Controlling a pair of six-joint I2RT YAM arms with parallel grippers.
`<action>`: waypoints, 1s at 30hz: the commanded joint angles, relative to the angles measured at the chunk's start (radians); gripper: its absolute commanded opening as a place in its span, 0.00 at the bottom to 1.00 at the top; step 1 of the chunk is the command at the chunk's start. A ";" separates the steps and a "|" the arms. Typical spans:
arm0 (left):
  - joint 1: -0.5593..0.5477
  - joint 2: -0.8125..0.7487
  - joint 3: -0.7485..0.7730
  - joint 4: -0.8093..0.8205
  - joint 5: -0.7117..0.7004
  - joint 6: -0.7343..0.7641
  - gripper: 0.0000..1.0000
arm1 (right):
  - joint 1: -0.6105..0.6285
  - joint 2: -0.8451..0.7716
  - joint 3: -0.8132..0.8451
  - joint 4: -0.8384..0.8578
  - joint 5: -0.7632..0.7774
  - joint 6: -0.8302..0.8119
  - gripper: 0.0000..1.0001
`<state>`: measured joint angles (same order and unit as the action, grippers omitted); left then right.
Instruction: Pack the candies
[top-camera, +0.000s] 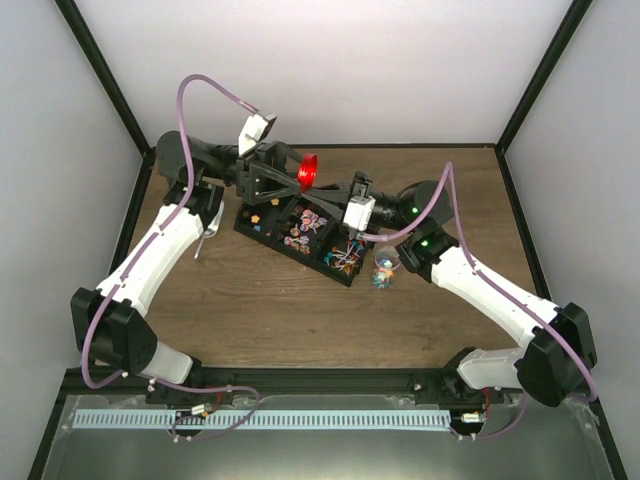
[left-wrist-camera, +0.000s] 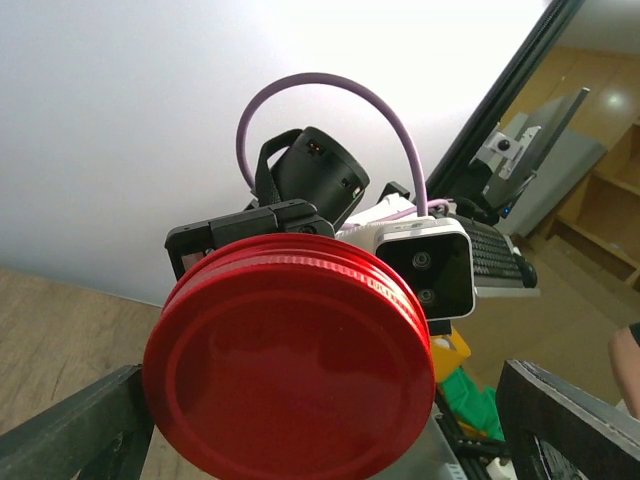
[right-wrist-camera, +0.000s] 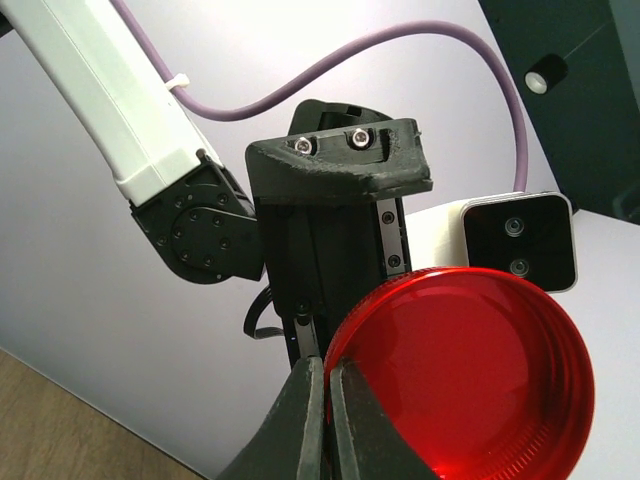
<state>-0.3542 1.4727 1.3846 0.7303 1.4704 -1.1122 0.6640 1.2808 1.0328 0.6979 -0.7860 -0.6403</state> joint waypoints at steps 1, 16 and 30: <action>-0.008 -0.001 -0.011 0.092 -0.008 -0.024 0.94 | 0.015 -0.001 -0.002 0.074 0.023 -0.011 0.01; -0.023 0.022 -0.006 0.095 -0.027 -0.040 0.79 | 0.026 0.004 -0.009 0.083 0.024 -0.011 0.01; -0.005 0.015 -0.020 0.022 -0.037 0.025 0.66 | 0.026 -0.018 -0.031 0.024 0.071 -0.011 0.39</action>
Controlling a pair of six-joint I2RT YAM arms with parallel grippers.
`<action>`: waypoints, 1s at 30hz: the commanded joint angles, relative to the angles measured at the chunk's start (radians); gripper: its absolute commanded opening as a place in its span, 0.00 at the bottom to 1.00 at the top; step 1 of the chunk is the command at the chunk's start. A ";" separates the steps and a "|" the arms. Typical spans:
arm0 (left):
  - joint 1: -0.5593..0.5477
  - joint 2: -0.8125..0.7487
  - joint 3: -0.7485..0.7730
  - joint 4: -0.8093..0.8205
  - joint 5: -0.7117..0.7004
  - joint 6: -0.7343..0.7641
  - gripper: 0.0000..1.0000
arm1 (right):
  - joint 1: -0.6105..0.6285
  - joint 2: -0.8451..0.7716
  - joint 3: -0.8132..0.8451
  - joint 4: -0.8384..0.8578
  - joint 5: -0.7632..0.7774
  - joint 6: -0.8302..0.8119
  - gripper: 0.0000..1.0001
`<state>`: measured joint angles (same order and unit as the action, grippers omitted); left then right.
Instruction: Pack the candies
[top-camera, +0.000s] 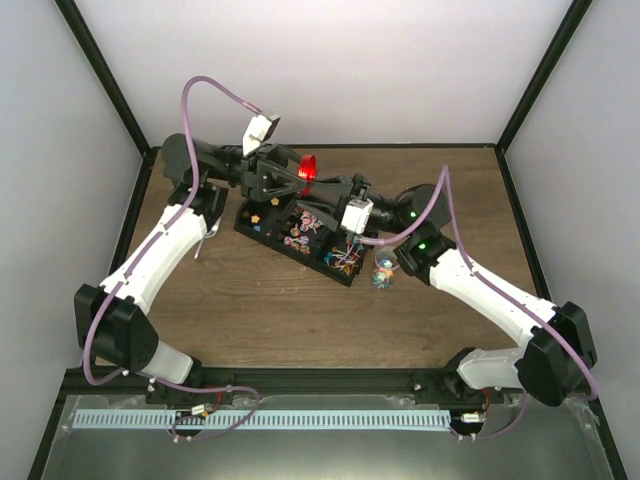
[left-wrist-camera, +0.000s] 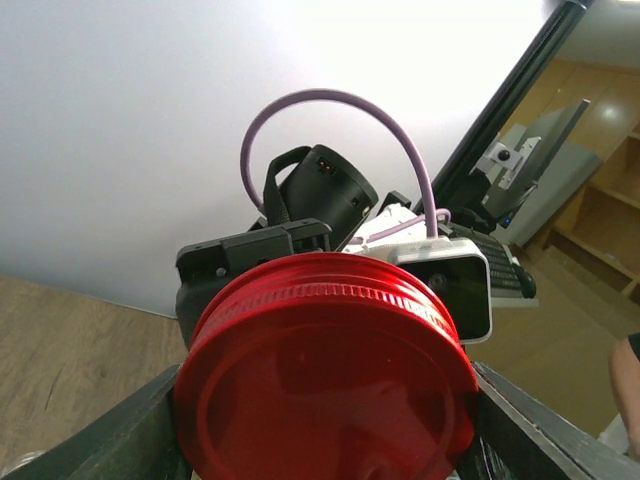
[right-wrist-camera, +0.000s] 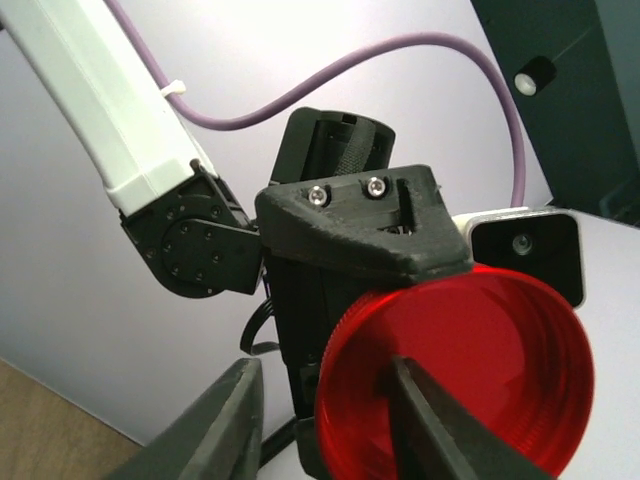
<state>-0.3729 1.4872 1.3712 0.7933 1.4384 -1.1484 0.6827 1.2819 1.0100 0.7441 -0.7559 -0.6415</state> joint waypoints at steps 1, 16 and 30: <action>0.021 -0.003 -0.008 -0.077 -0.004 0.090 0.65 | 0.006 -0.026 -0.011 -0.051 0.058 -0.013 0.47; 0.067 0.014 0.152 -1.359 -0.368 1.214 0.65 | -0.389 -0.158 -0.031 -0.874 0.171 0.244 1.00; -0.010 0.091 0.139 -1.469 -0.510 1.418 0.65 | -0.885 -0.017 -0.063 -1.557 -0.301 -0.625 0.99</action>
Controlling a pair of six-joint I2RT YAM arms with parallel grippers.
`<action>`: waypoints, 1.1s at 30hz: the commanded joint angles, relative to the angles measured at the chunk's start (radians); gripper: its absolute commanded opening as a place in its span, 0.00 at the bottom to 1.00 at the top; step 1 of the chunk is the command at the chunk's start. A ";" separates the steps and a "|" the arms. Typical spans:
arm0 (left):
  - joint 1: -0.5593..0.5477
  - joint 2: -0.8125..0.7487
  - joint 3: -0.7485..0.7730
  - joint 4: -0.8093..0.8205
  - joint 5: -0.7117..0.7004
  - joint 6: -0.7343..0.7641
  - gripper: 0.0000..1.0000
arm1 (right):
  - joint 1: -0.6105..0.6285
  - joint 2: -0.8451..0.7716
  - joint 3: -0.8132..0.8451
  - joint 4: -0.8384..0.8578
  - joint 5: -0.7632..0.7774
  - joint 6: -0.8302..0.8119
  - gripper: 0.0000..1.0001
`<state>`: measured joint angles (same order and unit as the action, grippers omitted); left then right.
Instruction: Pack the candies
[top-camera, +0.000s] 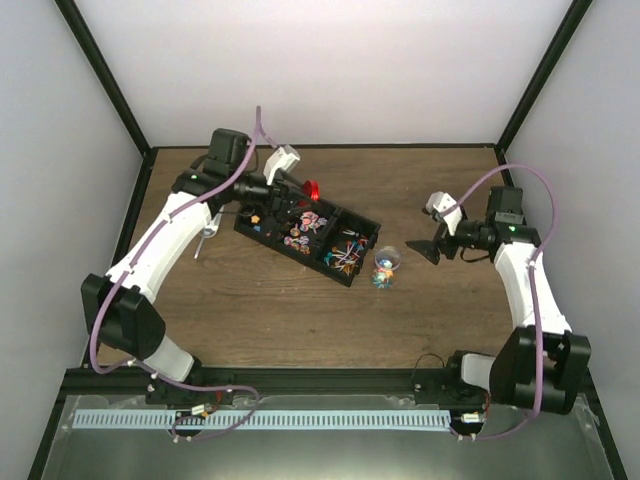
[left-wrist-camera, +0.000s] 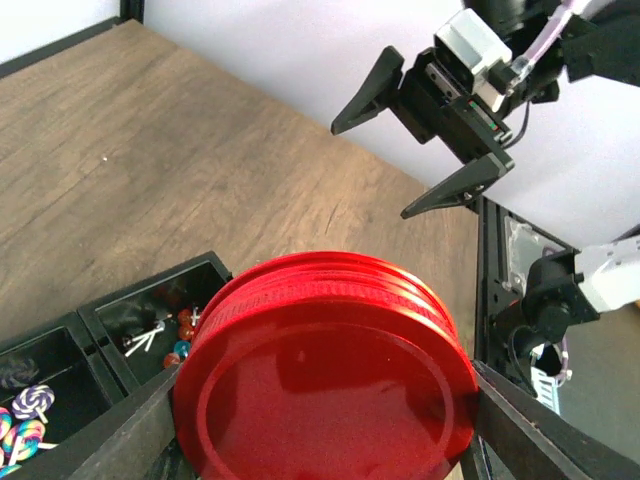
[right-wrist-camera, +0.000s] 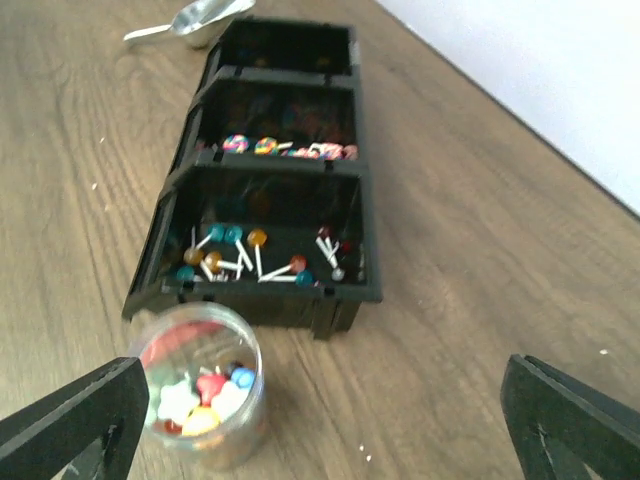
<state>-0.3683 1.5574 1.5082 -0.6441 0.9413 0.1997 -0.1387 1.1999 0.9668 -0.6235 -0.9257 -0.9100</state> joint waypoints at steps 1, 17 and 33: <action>-0.018 0.025 0.004 -0.034 -0.015 0.069 0.65 | -0.073 0.082 -0.031 -0.198 -0.135 -0.407 0.98; -0.027 0.069 0.044 -0.105 -0.077 0.113 0.65 | 0.018 0.396 -0.110 -0.093 -0.121 -0.711 0.95; -0.027 0.118 0.076 -0.119 -0.097 0.134 0.65 | 0.119 0.480 -0.011 -0.106 -0.122 -0.735 0.94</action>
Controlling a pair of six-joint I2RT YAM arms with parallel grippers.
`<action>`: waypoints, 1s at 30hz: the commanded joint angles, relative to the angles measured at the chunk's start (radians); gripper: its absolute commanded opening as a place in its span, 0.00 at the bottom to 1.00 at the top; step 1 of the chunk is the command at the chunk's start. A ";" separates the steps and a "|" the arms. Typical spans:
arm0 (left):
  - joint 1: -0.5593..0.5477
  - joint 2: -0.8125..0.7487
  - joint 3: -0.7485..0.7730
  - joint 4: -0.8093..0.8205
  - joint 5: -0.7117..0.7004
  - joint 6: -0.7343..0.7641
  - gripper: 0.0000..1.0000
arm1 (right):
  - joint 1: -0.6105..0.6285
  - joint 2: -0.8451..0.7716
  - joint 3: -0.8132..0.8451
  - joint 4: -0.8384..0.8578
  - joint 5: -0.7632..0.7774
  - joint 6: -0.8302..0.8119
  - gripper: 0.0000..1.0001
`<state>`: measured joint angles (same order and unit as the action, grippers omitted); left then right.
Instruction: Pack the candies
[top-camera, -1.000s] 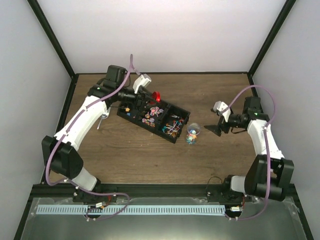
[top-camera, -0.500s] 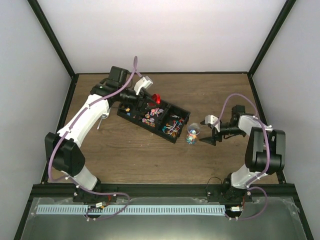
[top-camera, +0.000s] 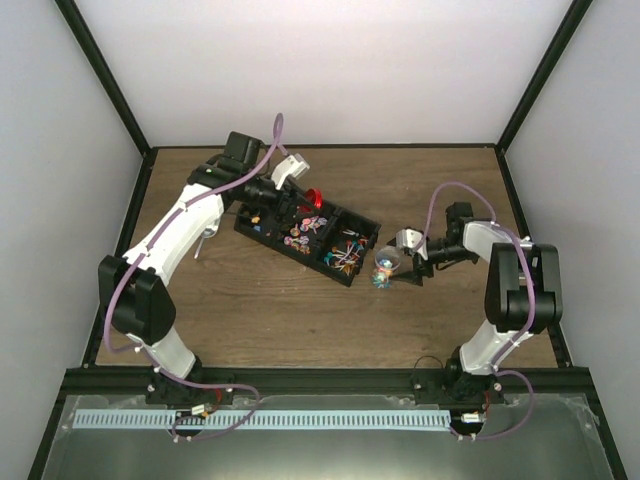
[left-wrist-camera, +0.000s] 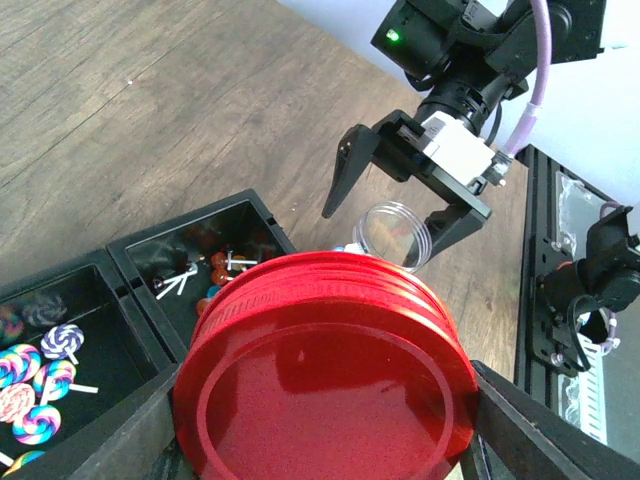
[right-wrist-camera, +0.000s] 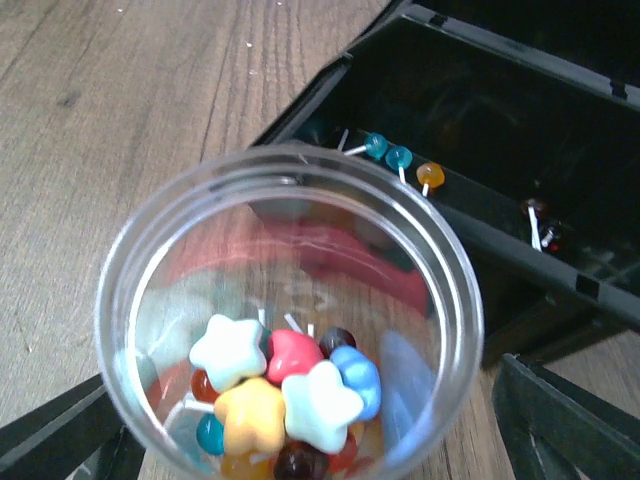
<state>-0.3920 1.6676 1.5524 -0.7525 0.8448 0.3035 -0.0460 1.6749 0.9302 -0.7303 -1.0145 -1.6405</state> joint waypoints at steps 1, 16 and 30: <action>-0.004 0.007 0.031 -0.013 0.000 0.034 0.65 | 0.035 0.005 0.023 0.002 -0.028 -0.006 0.94; -0.004 0.011 0.034 -0.023 0.002 0.049 0.65 | 0.064 0.027 0.058 -0.049 -0.037 -0.047 0.70; 0.004 -0.003 0.024 -0.050 -0.009 0.074 0.65 | 0.209 -0.083 -0.041 -0.116 -0.084 -0.107 0.53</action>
<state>-0.3916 1.6711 1.5585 -0.7918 0.8310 0.3496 0.1093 1.6478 0.9081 -0.8085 -1.0328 -1.7168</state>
